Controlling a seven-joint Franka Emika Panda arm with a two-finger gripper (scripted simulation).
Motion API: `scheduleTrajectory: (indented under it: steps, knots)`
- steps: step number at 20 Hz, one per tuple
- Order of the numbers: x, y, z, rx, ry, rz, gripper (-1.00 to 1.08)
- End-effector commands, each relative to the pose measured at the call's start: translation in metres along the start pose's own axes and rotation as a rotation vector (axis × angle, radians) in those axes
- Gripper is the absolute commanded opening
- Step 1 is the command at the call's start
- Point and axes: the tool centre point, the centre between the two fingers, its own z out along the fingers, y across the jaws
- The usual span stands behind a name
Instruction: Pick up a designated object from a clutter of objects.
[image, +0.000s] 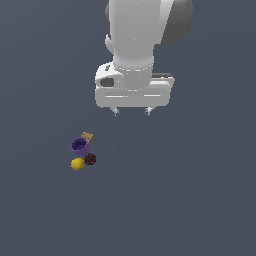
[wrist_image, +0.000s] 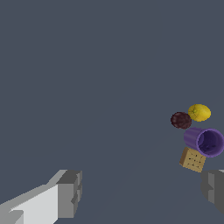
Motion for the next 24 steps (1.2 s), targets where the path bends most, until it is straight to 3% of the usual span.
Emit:
scheduleTrajectory:
  steps: [1, 15, 24]
  knots:
    - [0.0, 0.0, 0.0, 0.0, 0.0, 0.0, 1.0]
    - [0.006, -0.017, -0.004, -0.028, 0.02, -0.073, 1.0]
    - [0.019, 0.004, 0.016, -0.014, 0.017, 0.002, 1.0]
